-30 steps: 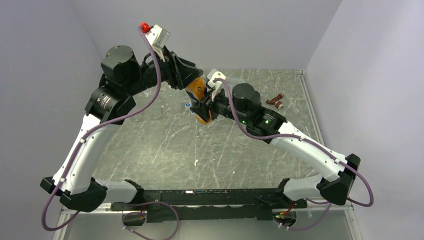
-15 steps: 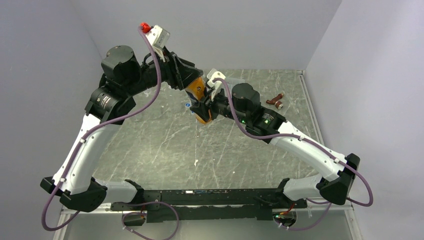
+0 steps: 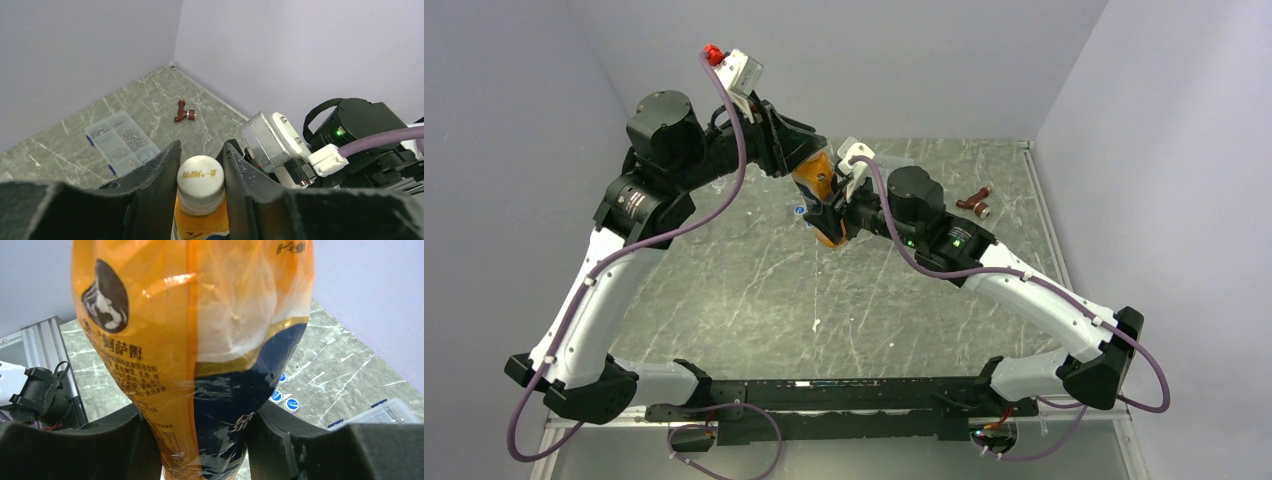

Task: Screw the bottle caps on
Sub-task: Screw the bottle cap onto the plastic bottle.

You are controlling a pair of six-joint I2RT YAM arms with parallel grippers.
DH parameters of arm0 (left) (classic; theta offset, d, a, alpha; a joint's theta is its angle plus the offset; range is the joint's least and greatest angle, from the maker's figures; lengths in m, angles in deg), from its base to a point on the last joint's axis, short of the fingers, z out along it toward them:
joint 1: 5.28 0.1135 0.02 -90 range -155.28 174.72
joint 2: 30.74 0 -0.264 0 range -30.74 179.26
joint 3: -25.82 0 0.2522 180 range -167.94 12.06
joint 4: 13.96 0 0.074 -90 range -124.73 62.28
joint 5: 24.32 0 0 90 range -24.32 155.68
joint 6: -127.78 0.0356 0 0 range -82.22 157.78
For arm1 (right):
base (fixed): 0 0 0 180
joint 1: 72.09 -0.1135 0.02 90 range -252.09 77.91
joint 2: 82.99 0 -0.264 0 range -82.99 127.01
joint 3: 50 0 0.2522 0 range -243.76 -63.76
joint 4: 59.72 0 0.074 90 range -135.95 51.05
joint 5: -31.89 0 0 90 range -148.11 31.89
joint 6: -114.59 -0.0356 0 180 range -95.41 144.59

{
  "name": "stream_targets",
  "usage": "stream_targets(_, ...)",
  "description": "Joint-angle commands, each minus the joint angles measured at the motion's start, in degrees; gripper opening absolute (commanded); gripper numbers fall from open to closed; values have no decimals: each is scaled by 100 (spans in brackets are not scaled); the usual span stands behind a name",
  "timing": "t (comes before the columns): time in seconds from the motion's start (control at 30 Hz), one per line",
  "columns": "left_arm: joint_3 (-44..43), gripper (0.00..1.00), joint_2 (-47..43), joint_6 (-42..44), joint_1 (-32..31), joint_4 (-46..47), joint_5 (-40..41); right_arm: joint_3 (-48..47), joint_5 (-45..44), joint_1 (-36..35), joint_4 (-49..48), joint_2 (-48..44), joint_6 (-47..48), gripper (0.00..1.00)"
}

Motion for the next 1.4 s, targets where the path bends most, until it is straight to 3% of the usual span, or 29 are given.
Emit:
stream_targets(0.0,-191,34,-66,24,-3,77,-31,-323,-8,-13,-119,34,-72,0)
stream_targets(0.23,-34,9,-136,77,-3,302,-201,-706,671,-13,173,173,-361,0)
stream_targets(0.43,-62,2,-121,58,1,337,-314,-1058,1264,12,393,253,-744,0)
stream_targets(0.83,-122,0,-111,86,-3,236,-919,-862,3160,855,-323,122,-1808,0)
stream_targets(0.97,-225,0,-90,28,10,106,-1164,-703,3702,1015,-536,15,-1677,0)
stream_targets(1.37,-12,0,-200,-1196,274,1074,-2627,-289,5085,1156,-1610,-87,-1650,0)
